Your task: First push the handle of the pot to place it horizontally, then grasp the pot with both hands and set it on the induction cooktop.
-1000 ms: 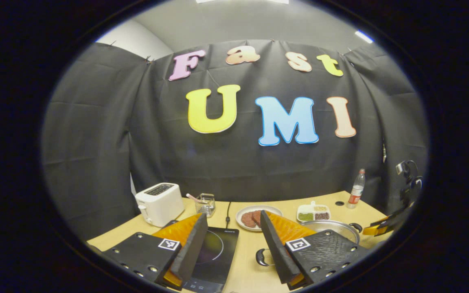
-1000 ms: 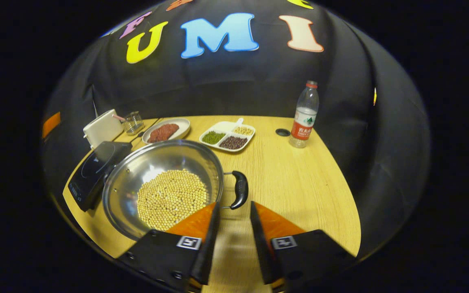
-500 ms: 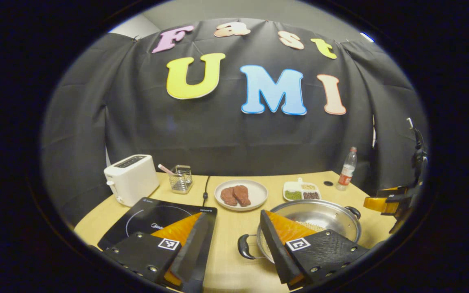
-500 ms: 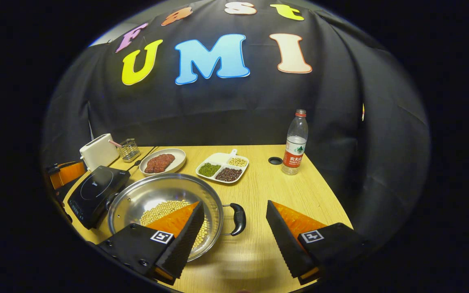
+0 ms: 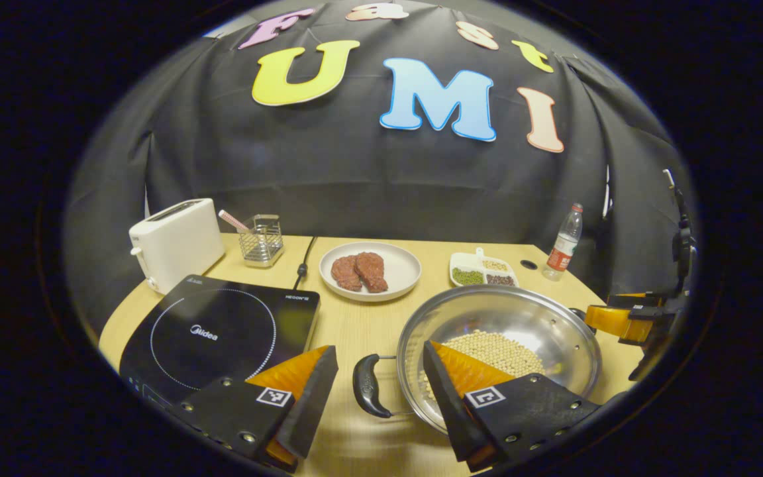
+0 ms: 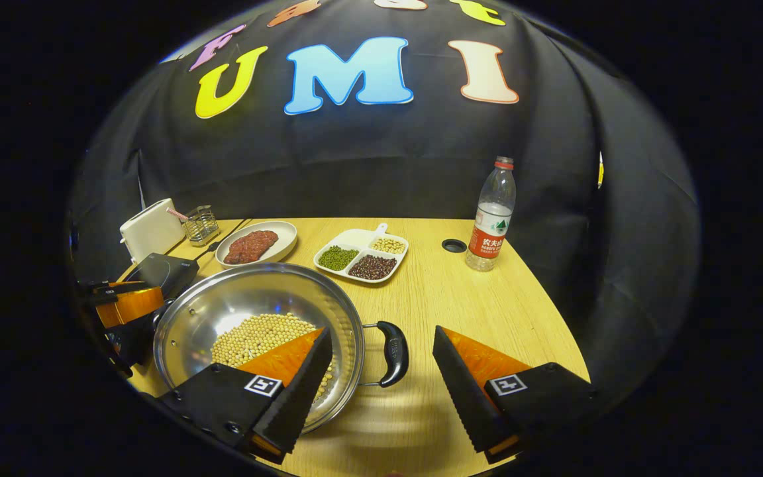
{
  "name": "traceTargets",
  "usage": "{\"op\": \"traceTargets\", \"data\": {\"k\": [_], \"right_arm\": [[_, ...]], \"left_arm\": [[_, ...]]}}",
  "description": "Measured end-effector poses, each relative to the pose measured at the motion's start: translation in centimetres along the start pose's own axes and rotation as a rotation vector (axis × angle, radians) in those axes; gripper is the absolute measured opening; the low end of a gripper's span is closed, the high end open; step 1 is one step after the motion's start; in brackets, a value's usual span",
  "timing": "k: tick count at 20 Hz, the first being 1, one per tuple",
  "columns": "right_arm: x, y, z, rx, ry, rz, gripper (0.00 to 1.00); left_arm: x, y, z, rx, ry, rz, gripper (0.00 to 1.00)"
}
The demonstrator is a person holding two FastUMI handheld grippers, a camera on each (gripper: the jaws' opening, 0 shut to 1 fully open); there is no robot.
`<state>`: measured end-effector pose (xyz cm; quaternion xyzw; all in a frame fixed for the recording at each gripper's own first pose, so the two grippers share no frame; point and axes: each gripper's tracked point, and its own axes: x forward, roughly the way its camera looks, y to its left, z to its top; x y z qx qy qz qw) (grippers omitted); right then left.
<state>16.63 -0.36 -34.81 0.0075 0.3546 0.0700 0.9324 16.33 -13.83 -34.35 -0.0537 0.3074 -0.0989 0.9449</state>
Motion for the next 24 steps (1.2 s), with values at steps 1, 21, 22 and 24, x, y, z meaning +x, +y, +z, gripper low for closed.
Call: {"op": "traceTargets", "data": {"k": [1,21,22,24], "right_arm": [[0.4,0.0,-0.3,-0.003,0.012,-0.004,0.98],[3.2,0.6,-2.7,0.027,0.121,0.006,0.57],[3.0,0.7,-2.7,0.019,0.128,0.005,0.53],[2.7,0.7,-2.7,0.030,0.138,0.001,0.53]], "left_arm": [[0.4,0.1,-0.6,0.004,0.020,0.001,0.80],[2.4,0.4,-3.9,-0.007,0.125,0.099,0.58],[2.5,0.4,-3.9,-0.007,0.132,0.105,0.58],[2.3,0.4,-3.8,-0.002,0.136,0.106,0.57]]}}
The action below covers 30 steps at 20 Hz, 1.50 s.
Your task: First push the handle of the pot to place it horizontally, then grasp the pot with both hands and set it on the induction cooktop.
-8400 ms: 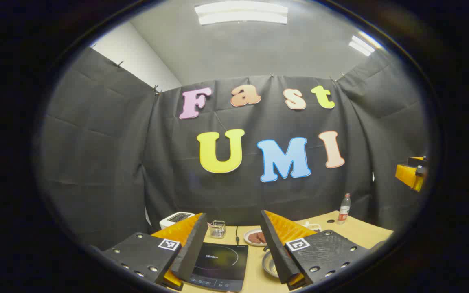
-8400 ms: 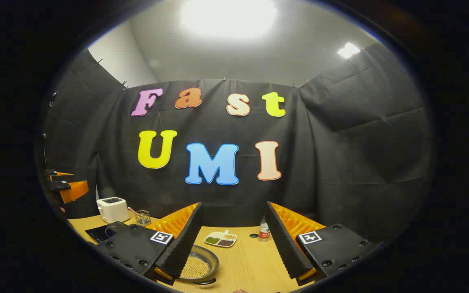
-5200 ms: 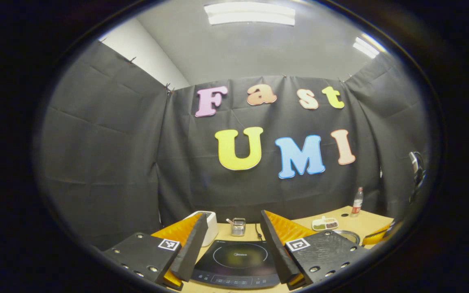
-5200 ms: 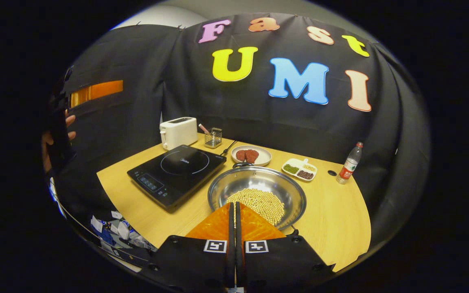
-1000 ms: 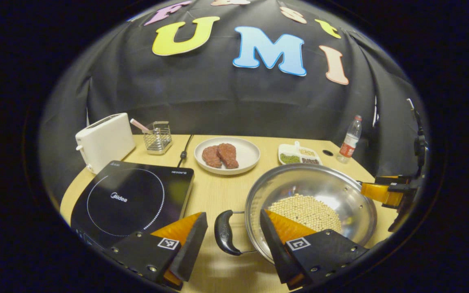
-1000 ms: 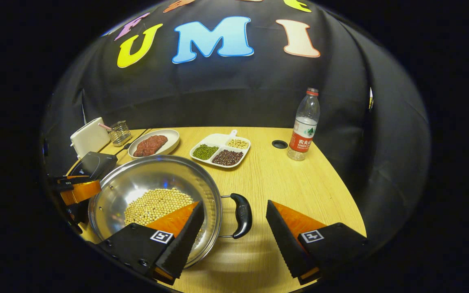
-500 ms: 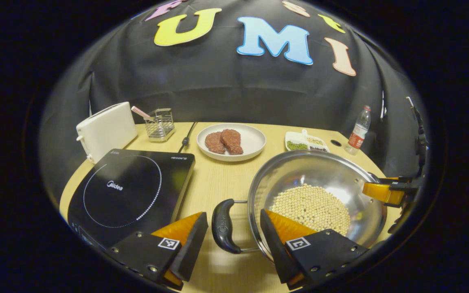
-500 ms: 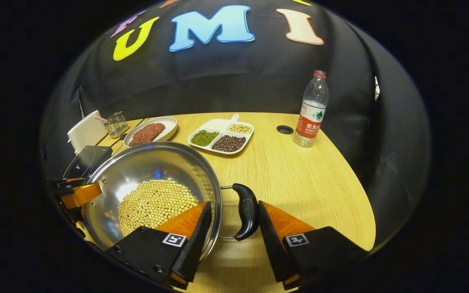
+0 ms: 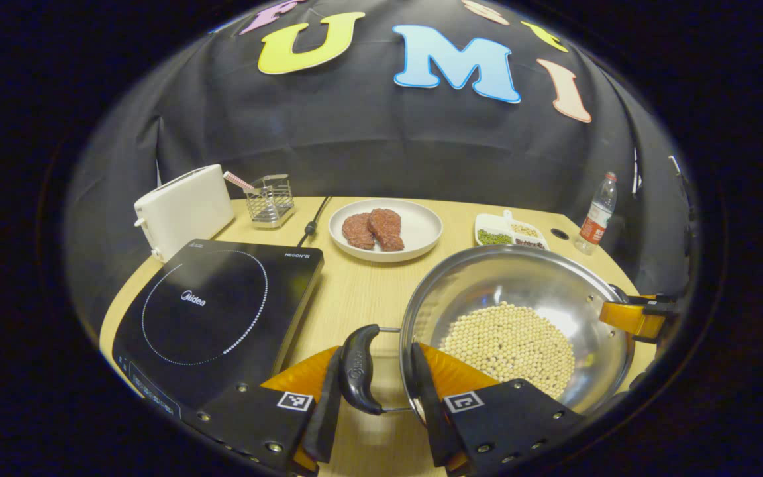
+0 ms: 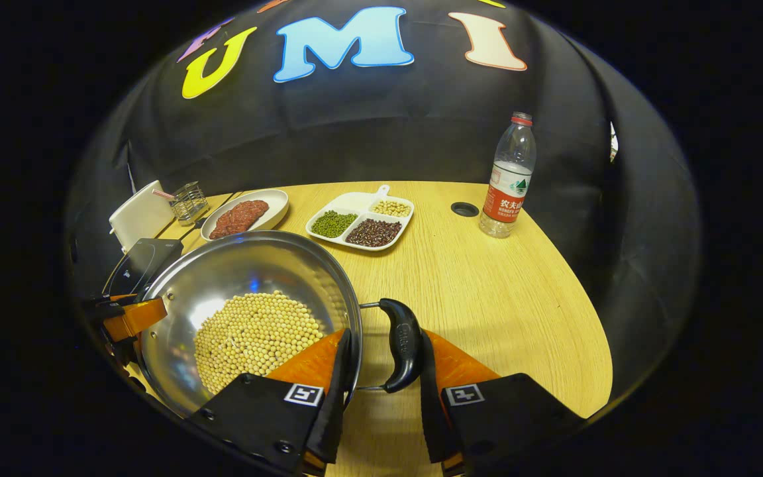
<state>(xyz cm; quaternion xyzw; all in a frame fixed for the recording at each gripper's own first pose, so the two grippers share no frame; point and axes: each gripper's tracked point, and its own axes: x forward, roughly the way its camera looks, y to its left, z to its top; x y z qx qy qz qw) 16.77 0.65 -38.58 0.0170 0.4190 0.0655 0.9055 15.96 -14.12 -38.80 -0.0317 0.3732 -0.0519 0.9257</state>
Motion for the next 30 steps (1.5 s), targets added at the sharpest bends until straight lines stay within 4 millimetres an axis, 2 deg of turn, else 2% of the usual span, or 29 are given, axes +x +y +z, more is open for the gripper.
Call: {"op": "traceTargets", "data": {"k": [1,4,5,10,12,13,14,15,17,18,20,30], "right_arm": [[-0.2,0.2,0.0,0.003,0.003,0.000,0.49],[-1.6,0.8,0.5,-0.002,-0.005,-0.004,0.49],[-2.1,1.2,0.8,0.000,-0.008,-0.006,0.52],[-4.2,4.1,2.0,0.019,-0.039,-0.016,0.49],[-4.7,5.5,2.5,0.027,-0.050,-0.016,0.52],[-4.9,6.3,2.8,0.031,-0.057,-0.016,0.49],[-5.1,7.0,3.1,0.032,-0.062,-0.014,0.52],[-5.3,7.8,3.3,0.034,-0.066,-0.013,0.49],[-5.6,9.2,3.6,0.041,-0.076,-0.010,0.49],[-5.7,10.0,3.7,0.044,-0.078,-0.011,0.52],[-5.8,11.5,3.9,0.050,-0.080,-0.010,0.49],[-5.3,20.0,4.8,0.054,-0.093,0.018,0.52]], "left_arm": [[-0.1,0.1,0.1,-0.003,0.001,-0.002,0.57],[-0.9,0.7,0.6,-0.013,-0.009,-0.006,0.56],[-1.3,1.1,0.9,-0.012,-0.015,-0.008,0.56],[-3.1,3.9,3.1,-0.003,-0.044,-0.021,0.57],[-3.5,5.4,3.9,0.003,-0.049,-0.016,0.56],[-3.6,6.1,4.4,0.004,-0.055,-0.014,0.56],[-3.8,6.9,4.7,0.003,-0.060,-0.012,0.56],[-4.0,7.8,5.1,0.000,-0.063,-0.013,0.56],[-4.2,9.3,5.5,-0.002,-0.066,-0.014,0.57],[-4.2,10.1,5.7,-0.002,-0.066,-0.015,0.56],[-4.3,11.6,6.1,0.002,-0.069,-0.016,0.56],[-3.6,20.8,7.2,-0.001,-0.079,-0.003,0.56]]}}
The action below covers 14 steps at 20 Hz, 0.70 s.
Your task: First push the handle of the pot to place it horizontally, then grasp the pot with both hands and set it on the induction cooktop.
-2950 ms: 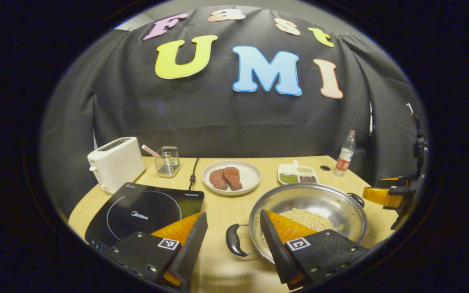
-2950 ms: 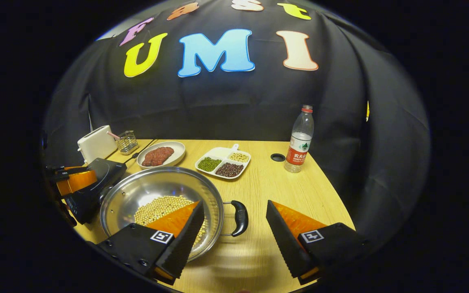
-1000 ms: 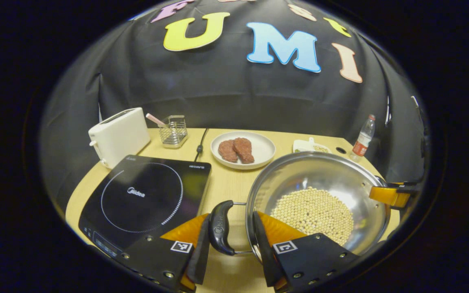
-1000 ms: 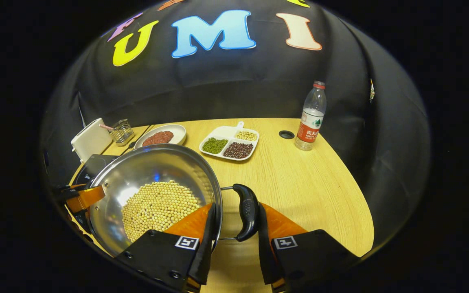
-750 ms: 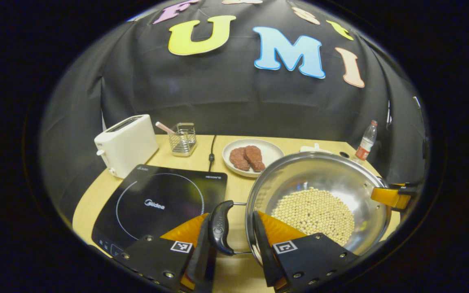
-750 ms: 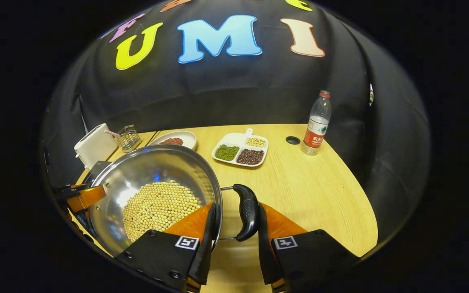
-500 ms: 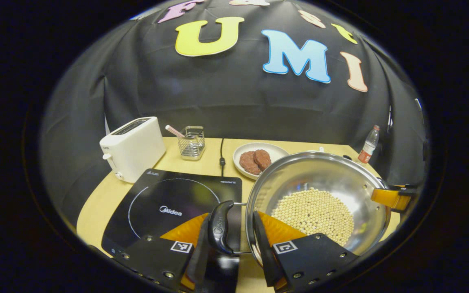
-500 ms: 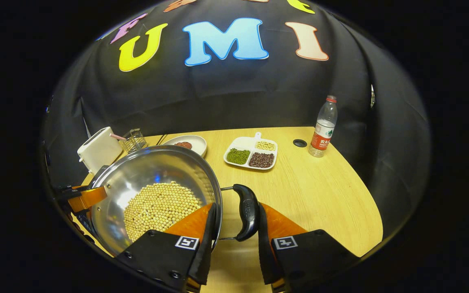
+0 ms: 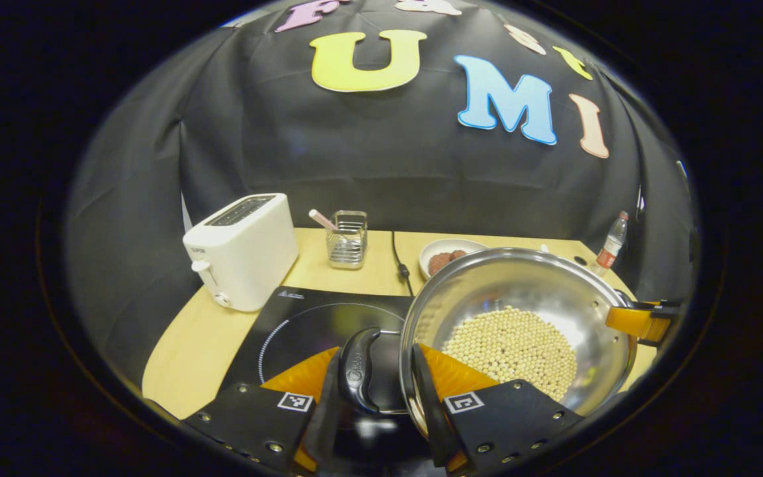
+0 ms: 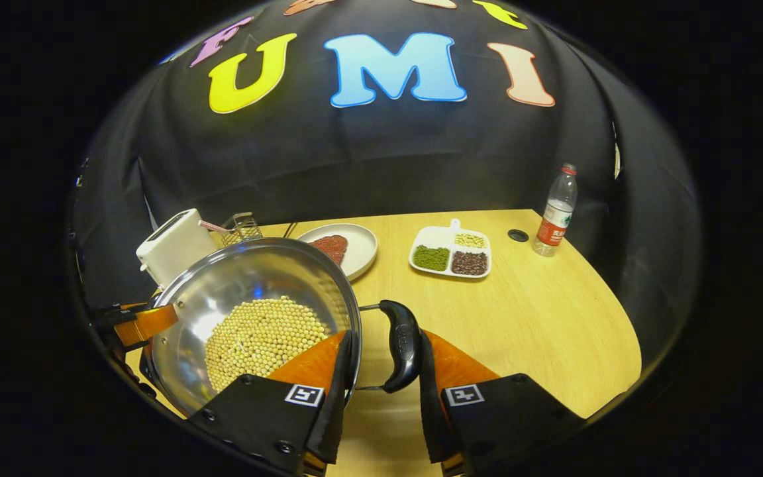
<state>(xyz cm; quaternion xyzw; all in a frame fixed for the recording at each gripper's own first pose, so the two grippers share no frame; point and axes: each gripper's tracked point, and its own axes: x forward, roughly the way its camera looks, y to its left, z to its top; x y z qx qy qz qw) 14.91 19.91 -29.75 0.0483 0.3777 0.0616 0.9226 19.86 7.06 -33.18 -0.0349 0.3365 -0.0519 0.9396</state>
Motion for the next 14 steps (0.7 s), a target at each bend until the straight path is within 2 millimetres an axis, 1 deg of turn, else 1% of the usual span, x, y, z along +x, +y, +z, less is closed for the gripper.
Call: {"op": "traceTargets", "data": {"k": [1,2,6,7,8,9,10,13,14], "right_arm": [[0.2,0.9,0.1,0.000,0.000,0.003,0.49],[0.4,1.7,0.2,-0.001,0.001,0.007,0.52],[1.2,5.1,0.5,-0.001,-0.004,0.018,0.52],[1.6,6.0,0.3,0.000,-0.001,0.021,0.52],[1.8,6.9,0.3,0.003,0.001,0.025,0.49],[2.1,7.7,0.1,0.006,0.005,0.030,0.49],[2.4,8.6,0.0,0.009,0.007,0.035,0.49],[3.3,11.0,-0.3,0.011,0.018,0.049,0.49],[3.6,11.7,-0.4,0.010,0.018,0.055,0.52]], "left_arm": [[0.2,1.0,0.2,0.000,0.000,0.003,0.56],[0.4,1.9,0.1,-0.002,0.000,0.007,0.56],[1.4,5.6,0.5,-0.006,0.000,0.017,0.56],[1.6,6.6,0.4,-0.006,0.000,0.021,0.56],[1.6,7.5,0.5,-0.003,0.000,0.027,0.53],[1.9,8.5,0.5,-0.001,0.000,0.031,0.56],[2.2,9.5,0.5,0.001,0.001,0.035,0.53],[2.9,12.2,0.4,0.003,0.009,0.045,0.53],[3.2,12.9,0.3,0.004,0.013,0.047,0.56]]}}
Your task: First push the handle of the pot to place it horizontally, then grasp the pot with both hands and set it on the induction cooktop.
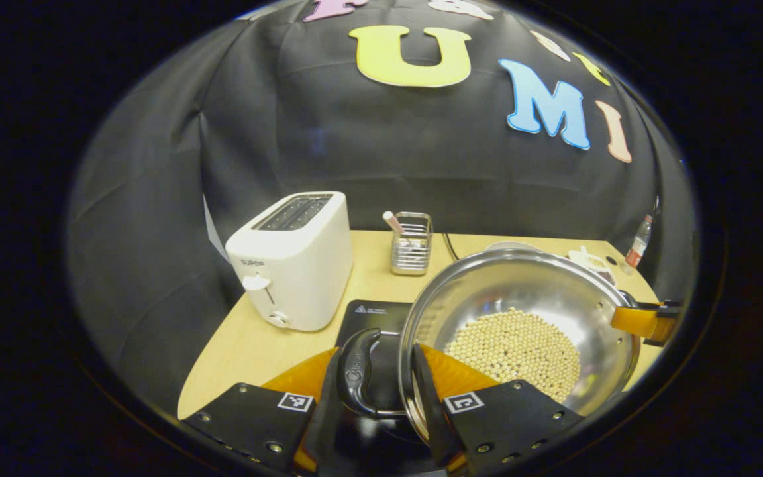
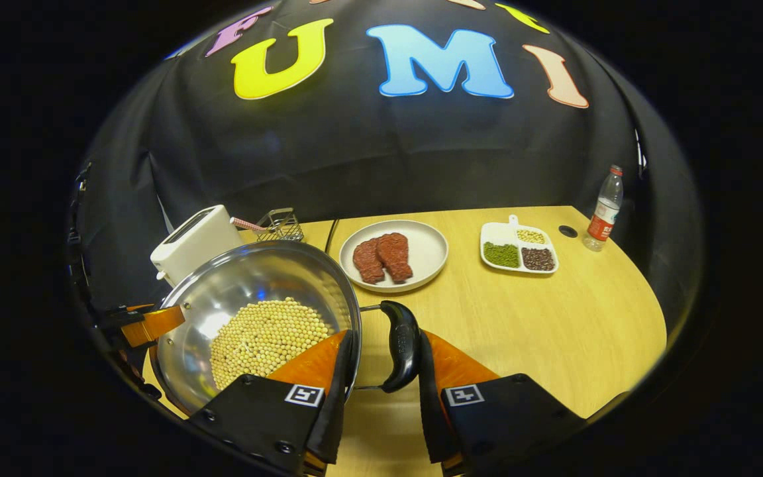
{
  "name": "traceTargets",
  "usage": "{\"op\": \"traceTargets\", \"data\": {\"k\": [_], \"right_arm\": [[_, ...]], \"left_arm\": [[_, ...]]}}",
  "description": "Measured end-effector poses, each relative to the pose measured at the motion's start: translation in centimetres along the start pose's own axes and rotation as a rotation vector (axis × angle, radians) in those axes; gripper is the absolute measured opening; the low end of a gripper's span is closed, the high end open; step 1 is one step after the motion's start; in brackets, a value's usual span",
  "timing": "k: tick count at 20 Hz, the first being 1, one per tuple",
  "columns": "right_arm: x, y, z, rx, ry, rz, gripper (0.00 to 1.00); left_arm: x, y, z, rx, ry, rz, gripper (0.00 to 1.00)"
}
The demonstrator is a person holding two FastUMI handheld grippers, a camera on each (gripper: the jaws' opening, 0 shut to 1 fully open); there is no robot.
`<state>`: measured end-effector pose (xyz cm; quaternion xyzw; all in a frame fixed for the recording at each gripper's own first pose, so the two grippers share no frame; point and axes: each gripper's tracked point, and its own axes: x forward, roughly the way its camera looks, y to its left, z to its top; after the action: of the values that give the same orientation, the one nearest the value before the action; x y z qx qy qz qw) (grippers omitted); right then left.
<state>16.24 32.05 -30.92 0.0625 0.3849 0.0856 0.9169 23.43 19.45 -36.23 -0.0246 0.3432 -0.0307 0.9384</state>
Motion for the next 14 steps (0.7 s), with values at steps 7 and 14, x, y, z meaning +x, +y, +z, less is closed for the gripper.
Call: {"op": "traceTargets", "data": {"k": [7,14], "right_arm": [[1.4,3.2,-1.0,0.019,0.021,0.023,0.49],[-1.1,1.8,3.1,0.013,-0.121,0.021,0.78]], "left_arm": [[1.3,3.6,-0.6,0.023,0.009,0.009,0.56],[-0.5,3.8,2.7,0.047,-0.127,0.072,0.76]]}}
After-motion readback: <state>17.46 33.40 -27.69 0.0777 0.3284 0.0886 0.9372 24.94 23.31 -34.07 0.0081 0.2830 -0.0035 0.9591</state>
